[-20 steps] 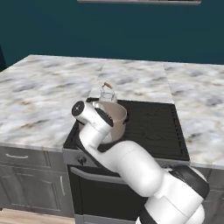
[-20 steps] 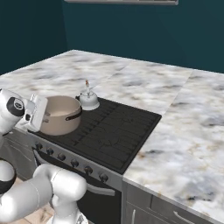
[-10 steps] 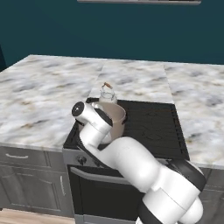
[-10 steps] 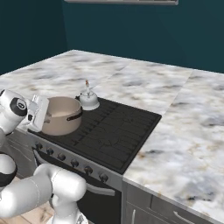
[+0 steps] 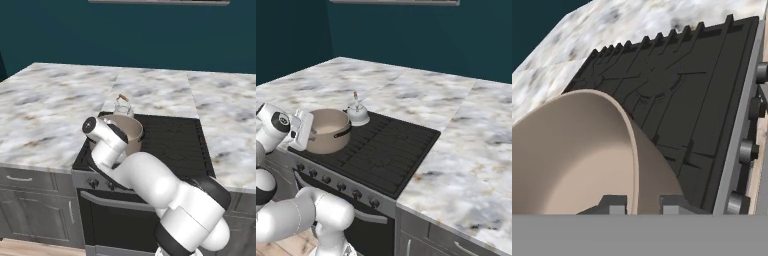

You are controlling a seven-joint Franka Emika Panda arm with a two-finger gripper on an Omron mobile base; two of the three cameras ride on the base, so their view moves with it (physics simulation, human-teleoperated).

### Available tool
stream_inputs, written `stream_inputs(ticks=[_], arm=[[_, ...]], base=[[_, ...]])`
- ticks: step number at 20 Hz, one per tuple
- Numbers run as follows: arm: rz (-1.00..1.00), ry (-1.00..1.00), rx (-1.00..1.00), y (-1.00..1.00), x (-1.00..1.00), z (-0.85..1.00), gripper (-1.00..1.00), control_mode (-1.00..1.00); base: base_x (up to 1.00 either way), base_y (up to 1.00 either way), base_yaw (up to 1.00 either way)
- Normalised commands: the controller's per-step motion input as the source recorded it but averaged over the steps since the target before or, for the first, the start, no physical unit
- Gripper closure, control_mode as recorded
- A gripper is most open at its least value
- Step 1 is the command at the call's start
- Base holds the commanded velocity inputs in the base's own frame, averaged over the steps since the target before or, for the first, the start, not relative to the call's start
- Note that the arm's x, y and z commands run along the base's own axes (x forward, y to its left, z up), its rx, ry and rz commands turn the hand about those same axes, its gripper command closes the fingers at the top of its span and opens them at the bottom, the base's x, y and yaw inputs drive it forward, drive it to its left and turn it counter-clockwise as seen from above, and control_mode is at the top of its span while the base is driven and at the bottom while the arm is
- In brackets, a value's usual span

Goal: Pick the kettle from the cabinet and place it on a stove burner. Then pick the pot from the counter and place it on another stove burner. Finally, turn both burners on.

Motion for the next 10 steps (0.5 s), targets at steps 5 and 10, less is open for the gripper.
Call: stream_inputs(ticks=[5,10], arm=[[0.0,0.0,0.0,0.0,0.0,-0.03,1.0,-1.0],[0.0,0.0,0.0,0.0,0.0,0.0,1.0,-1.0]], base=[[0.0,0.0,0.0],[0.0,0.0,0.0]])
